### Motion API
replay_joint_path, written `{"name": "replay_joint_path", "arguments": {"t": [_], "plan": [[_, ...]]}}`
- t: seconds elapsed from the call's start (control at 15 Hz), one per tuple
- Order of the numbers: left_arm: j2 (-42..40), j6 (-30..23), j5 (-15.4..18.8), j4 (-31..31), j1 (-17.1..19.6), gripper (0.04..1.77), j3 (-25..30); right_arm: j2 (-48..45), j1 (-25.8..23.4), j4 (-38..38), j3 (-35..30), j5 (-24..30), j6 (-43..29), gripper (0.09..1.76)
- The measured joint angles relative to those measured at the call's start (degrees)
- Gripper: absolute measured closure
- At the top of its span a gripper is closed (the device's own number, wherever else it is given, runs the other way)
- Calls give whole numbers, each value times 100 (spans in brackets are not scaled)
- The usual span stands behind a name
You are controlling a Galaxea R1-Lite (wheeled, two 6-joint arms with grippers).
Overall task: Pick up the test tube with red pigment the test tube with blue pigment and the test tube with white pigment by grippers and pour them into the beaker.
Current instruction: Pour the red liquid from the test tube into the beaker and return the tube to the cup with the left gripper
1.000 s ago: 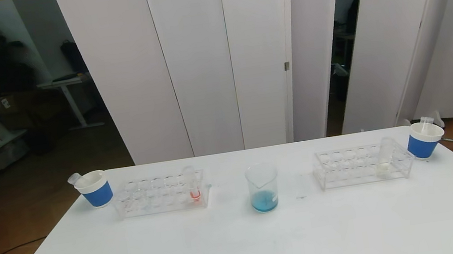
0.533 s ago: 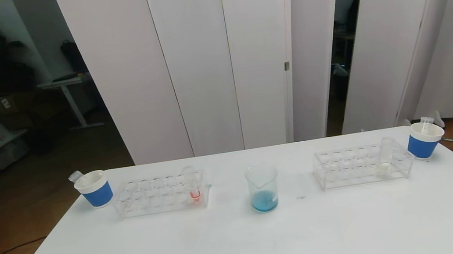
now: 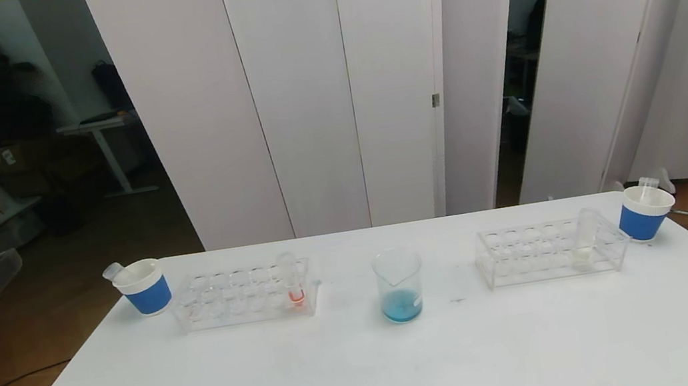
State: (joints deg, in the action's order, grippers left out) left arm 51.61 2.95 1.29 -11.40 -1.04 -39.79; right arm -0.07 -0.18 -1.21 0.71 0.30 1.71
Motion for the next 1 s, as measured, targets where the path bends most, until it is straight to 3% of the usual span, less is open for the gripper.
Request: {"name": "replay_joint_path", "arguments": {"t": [0.33, 0.67, 1.0], "plan": [[1591, -48, -184, -1123, -538, 6, -148, 0, 0, -2, 0, 0, 2, 10], [2694, -772, -349, -1691, -1109, 6, -56, 0, 0, 0, 0, 2, 2, 10], [3259, -1328, -534, -2489, -1606, 6, 718, 0, 0, 0, 0, 0, 2, 10]]}}
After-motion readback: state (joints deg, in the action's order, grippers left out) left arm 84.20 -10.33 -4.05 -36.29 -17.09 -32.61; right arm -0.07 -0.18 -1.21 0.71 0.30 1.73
